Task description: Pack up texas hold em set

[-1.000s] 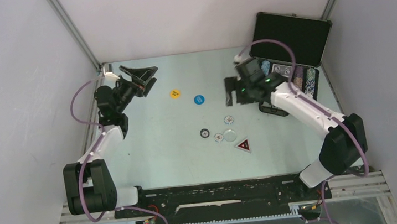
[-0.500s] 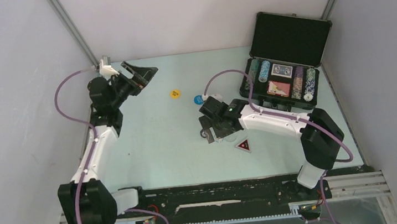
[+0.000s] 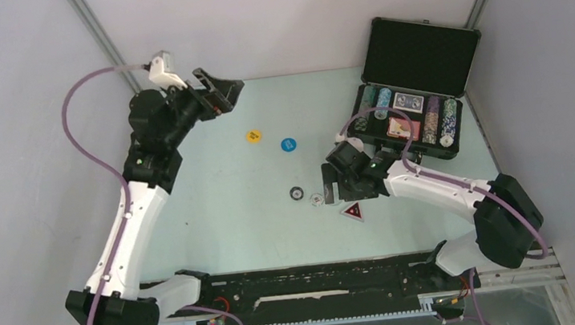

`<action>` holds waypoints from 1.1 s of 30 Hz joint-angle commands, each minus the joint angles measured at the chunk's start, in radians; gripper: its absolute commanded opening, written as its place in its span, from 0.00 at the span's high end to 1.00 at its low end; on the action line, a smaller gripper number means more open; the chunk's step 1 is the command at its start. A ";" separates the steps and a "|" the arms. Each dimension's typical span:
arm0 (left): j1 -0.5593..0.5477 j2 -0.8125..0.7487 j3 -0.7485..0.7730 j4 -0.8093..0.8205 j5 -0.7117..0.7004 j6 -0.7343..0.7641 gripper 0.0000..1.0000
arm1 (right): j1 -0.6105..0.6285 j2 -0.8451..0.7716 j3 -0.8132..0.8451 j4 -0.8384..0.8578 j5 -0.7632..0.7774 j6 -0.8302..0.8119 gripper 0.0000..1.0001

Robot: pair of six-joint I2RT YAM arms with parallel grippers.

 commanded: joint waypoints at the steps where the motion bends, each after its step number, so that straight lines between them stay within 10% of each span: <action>1: -0.016 0.031 0.130 -0.103 -0.068 0.175 0.00 | -0.022 -0.020 -0.034 0.143 -0.097 -0.020 0.00; 33: 0.087 0.000 -0.046 -0.005 0.087 0.099 0.00 | -0.042 0.315 0.091 0.217 -0.027 -0.139 0.10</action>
